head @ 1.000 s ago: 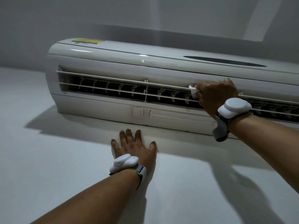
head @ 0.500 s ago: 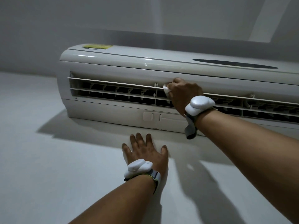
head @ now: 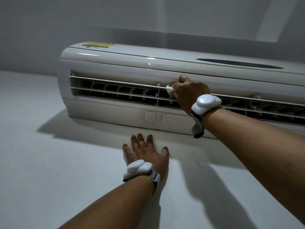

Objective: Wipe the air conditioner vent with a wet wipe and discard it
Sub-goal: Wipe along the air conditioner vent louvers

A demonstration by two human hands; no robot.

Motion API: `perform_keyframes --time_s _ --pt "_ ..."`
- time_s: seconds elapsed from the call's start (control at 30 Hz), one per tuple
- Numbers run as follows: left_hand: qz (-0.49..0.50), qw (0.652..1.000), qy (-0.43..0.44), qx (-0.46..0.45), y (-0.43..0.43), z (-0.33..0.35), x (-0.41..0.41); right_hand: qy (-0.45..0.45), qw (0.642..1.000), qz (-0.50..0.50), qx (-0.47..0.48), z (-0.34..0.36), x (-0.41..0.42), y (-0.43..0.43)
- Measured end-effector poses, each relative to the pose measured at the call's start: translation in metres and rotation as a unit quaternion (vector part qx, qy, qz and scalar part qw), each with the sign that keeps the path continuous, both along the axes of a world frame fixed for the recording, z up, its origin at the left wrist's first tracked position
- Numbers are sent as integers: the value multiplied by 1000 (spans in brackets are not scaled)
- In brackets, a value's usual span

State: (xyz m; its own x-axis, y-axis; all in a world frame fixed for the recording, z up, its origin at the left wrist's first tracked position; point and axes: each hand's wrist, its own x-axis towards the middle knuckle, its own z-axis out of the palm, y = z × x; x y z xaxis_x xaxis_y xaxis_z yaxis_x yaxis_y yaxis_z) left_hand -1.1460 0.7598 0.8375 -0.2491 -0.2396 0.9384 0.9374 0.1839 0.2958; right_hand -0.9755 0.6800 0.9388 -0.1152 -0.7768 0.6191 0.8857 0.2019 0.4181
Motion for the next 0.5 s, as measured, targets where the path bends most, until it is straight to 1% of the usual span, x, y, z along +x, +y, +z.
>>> perform_keyframes --time_s 0.2,0.5 --pt "11 999 -4 33 8 -1 2 37 999 -7 -5 -1 40 26" --pt "10 1000 -2 16 1 -3 2 88 995 -30 22 -8 94 59"
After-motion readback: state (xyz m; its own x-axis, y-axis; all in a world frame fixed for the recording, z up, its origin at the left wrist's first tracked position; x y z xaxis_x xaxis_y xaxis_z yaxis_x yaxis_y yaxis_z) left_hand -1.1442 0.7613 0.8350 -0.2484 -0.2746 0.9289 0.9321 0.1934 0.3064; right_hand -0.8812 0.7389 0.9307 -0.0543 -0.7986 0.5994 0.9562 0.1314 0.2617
